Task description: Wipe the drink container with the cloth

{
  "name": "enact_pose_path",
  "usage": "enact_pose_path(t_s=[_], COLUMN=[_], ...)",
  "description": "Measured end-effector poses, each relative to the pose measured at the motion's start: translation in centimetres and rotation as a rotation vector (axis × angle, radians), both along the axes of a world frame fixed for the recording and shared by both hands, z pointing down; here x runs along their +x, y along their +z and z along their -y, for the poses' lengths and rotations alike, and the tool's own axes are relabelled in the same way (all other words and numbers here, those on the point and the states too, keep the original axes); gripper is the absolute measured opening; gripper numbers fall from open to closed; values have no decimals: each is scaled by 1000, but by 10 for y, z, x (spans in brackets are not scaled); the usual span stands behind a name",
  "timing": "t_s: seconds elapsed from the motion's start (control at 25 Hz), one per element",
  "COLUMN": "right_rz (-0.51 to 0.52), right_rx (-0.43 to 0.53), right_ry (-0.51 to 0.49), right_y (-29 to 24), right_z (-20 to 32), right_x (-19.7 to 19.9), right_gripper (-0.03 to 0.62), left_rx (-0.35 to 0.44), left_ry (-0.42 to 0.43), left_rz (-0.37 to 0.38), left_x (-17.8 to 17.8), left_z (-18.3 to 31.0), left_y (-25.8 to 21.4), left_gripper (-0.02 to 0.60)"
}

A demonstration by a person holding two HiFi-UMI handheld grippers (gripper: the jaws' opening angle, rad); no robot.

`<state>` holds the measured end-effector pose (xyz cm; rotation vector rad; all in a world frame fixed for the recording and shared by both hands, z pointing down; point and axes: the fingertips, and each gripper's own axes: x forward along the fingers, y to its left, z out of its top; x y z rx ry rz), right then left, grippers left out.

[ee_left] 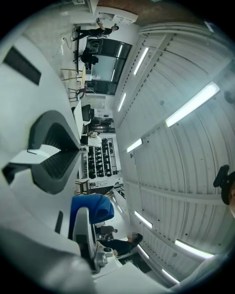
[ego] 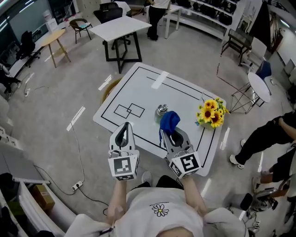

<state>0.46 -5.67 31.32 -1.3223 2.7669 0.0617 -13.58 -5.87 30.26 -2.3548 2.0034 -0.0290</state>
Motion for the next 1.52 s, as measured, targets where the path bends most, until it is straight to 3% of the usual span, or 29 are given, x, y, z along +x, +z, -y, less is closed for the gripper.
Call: enact_pose_path(t_s=[0.44, 0.68, 0.76, 0.92, 1.04, 1.2, 1.52], right_rz=[10, 29, 19, -1, 14, 31, 56], right_rx=[-6, -45, -81, -174, -249, -311, -344], right_ry=[-9, 1, -23, -67, -98, -147, -204], right_y=[9, 31, 54, 110, 150, 185, 194], right_z=[33, 71, 90, 129, 150, 162, 167], right_x=[7, 51, 63, 74, 74, 69, 59], right_gripper=[41, 41, 41, 41, 41, 41, 41], left_rx=[-34, -61, -96, -184, -272, -358, -378], left_ry=[37, 188, 286, 498, 590, 637, 737], left_rz=[-20, -34, -43, -82, -87, -79, -86], left_x=[18, 40, 52, 80, 96, 108, 130], left_z=[41, 68, 80, 99, 111, 125, 140], left_y=[22, 34, 47, 91, 133, 176, 198], left_gripper=[-2, 2, 97, 223, 303, 336, 354])
